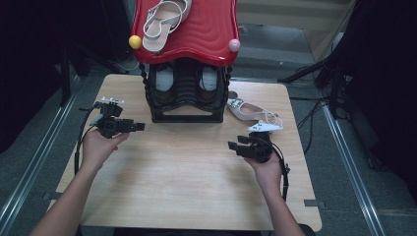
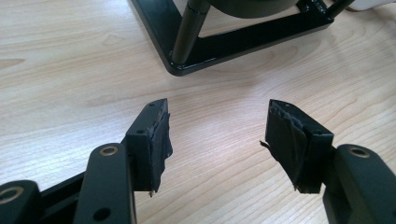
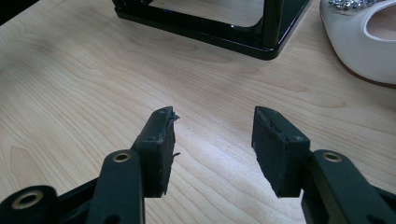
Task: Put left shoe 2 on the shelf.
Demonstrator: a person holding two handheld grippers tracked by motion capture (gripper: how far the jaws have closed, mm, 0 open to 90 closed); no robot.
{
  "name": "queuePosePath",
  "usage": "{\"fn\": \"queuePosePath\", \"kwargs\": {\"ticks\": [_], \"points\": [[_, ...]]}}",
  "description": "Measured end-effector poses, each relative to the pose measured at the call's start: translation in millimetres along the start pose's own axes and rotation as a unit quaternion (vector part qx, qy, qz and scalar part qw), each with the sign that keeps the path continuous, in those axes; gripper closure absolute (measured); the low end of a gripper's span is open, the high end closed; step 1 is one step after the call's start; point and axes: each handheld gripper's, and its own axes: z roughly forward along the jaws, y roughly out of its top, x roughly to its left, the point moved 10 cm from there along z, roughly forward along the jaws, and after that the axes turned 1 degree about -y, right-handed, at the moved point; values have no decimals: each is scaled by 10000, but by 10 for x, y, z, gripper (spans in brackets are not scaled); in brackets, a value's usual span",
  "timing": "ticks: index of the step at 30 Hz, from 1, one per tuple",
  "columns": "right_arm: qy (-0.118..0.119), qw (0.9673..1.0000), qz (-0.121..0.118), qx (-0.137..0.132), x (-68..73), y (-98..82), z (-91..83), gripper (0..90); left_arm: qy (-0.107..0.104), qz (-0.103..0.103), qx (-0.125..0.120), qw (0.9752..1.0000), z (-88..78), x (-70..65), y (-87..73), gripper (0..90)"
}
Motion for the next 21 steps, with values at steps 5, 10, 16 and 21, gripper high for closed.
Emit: {"fn": "queuePosePath", "kwargs": {"ticks": [5,10,16,21], "points": [[-15,10000,12,-29,-19,6,-11,500,-30,39,-57,10000,8,-39,-76,403],[-29,10000,91,-29,-50,9,-22,498,-70,148,30,9999,14,-87,-187,405],[-61,10000,73,-11,-76,9,-19,506,-156,242,-18,9996,-23,-165,-233,405],[-101,9999,87,-23,-121,18,-39,513,-185,288,-89,9994,-45,-188,-219,406]]}}
